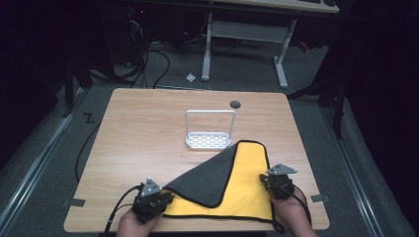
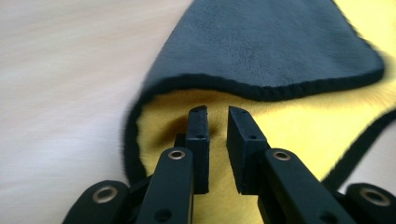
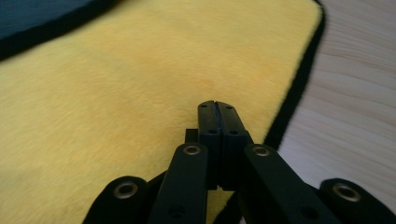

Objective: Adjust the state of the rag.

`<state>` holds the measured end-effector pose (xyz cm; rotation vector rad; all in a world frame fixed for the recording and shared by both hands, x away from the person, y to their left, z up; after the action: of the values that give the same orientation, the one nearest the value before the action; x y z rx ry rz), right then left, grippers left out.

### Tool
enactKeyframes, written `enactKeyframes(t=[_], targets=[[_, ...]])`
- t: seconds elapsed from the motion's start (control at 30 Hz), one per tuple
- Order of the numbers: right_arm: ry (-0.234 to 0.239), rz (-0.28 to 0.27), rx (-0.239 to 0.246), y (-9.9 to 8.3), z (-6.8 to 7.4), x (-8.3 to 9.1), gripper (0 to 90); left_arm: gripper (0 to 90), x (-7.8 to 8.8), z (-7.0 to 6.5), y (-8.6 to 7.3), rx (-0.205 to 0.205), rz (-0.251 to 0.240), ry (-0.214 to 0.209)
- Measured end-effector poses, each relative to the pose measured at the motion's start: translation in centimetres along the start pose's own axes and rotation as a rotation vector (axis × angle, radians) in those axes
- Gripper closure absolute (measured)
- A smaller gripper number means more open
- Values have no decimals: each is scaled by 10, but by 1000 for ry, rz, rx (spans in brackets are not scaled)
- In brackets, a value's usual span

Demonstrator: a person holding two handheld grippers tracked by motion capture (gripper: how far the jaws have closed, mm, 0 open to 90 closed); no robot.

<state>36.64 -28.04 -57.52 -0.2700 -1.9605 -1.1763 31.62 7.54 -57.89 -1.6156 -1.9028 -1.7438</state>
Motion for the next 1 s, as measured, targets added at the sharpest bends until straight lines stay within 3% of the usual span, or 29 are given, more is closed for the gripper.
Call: enactKeyframes(t=[0.07, 0.17, 0.23, 0.33, 0.43, 0.5, 0.57, 0.63, 0.7, 0.77, 0.83, 0.9, 1.0], targets=[[-54, 12, -13, -7, -16, 1, 900, 784, -1, -11, -3, -10, 14, -18], [-61, 1, -65, -10, -23, 3, 843, 740, -1, -25, 4, -49, -12, -25], [-62, -28, -71, -8, -23, 7, 822, 690, -5, -35, 11, -77, -32, -40], [-50, -68, -77, -3, -19, 11, 799, 611, -20, -59, 21, -109, -27, -109], [-34, -68, -65, -2, -13, 10, 787, 559, -37, -84, 30, -156, -18, -146], [-25, -69, -53, -1, -9, 10, 782, 532, -49, -99, 33, -187, -6, -166], [-17, -69, -47, 0, -5, 10, 777, 494, -64, -109, 32, -209, 41, -171], [-10, -66, -40, 1, -3, 9, 775, 470, -77, -113, 28, -239, 81, -144], [-6, -65, -32, 1, -1, 9, 773, 517, -80, -114, 27, -260, 63, -109], [-4, -62, -25, 0, 0, 9, 773, 667, -79, -110, 30, -240, 55, -89], [-1, -58, -21, 0, 1, 7, 774, 795, -76, -104, 33, -198, 51, -99], [2, -50, -14, -1, 2, 6, 774, 821, -72, -101, 38, -177, 35, -108], [5, -39, -4, -2, 5, 3, 776, 825, -59, -94, 51, -177, -13, -102]])
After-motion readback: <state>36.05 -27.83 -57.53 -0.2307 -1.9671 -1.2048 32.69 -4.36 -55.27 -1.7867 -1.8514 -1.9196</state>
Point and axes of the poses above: each handheld gripper's, and its own axes: x roughly backward along the jaws, y roughly out of its top, z roughly to its left, the point moved 7 cm from there along -x, roughly forward along the jaws, and after that the axes turned 11 degrees about x, right-handed, at the moved point
